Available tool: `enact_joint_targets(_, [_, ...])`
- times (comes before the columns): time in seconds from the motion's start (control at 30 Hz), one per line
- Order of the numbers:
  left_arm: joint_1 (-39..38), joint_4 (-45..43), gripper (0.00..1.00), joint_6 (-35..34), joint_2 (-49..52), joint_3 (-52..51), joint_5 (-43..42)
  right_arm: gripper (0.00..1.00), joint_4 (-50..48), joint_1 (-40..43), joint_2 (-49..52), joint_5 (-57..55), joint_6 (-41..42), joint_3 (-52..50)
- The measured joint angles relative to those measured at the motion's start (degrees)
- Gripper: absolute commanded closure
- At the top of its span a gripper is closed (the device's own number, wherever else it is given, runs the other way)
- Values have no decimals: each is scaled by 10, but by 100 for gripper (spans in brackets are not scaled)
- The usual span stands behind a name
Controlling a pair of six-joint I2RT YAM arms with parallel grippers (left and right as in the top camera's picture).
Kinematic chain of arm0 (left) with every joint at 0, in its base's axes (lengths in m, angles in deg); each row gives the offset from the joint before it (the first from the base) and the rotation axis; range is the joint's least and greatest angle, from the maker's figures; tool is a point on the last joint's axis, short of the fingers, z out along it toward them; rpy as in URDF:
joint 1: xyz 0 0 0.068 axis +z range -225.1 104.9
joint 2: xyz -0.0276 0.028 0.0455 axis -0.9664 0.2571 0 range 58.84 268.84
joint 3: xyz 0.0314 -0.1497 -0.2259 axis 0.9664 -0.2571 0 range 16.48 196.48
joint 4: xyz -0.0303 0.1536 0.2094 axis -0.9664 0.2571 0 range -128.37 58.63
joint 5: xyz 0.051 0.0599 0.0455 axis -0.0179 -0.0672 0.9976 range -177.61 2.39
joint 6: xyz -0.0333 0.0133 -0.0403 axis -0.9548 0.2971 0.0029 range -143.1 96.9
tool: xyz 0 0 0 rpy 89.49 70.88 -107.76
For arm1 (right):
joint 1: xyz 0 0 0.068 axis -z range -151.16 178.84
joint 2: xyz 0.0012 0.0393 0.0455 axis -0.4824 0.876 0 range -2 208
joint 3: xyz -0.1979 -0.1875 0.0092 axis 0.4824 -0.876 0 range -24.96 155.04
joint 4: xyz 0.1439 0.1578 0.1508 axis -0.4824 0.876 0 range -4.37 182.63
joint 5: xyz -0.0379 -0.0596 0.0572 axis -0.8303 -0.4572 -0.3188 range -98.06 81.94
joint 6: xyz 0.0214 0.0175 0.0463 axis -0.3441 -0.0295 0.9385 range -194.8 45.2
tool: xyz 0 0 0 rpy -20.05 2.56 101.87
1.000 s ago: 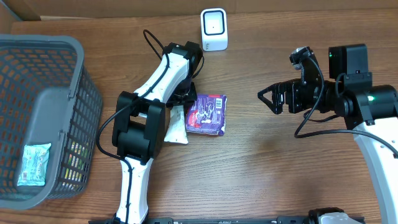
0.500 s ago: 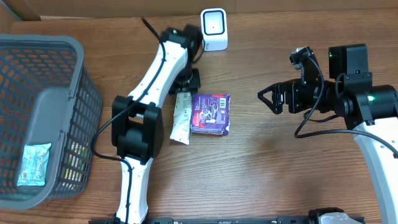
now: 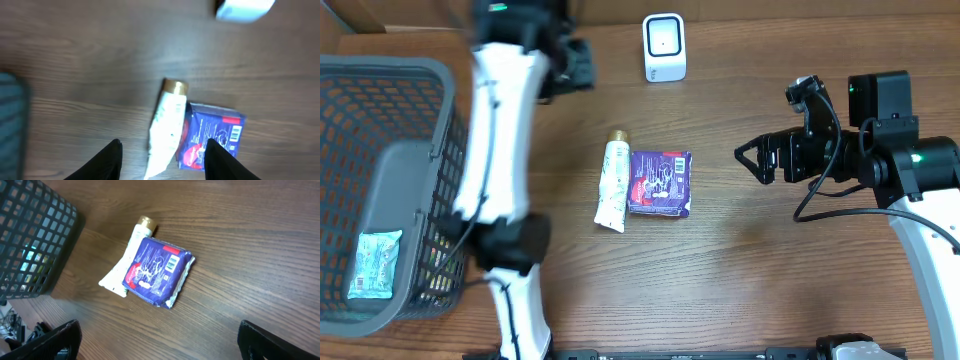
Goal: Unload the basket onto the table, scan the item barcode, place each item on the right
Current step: 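Move the left gripper back into the basket toward the green carton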
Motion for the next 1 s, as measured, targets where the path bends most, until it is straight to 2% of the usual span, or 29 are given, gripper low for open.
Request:
enact_joint_targets(0.27, [136,1,51,19,-198,-15,9,0,0,0,0,0,0,0])
enact_joint_targets(0.43, [256,2,52,20,-280,-89,12,0,0,0,0,0,0,0])
enact_joint_targets(0.67, [407,-19,54,22,-272,-245,13,0,0,0,0,0,0,0])
enact_joint_targets(0.83, [468,-54,58,35,-263,-345,6,0,0,0,0,-1,0,0])
enact_joint_targets(1.0, [497,-92,59,54,-263,-440,2,0,0,0,0,-1,0,0])
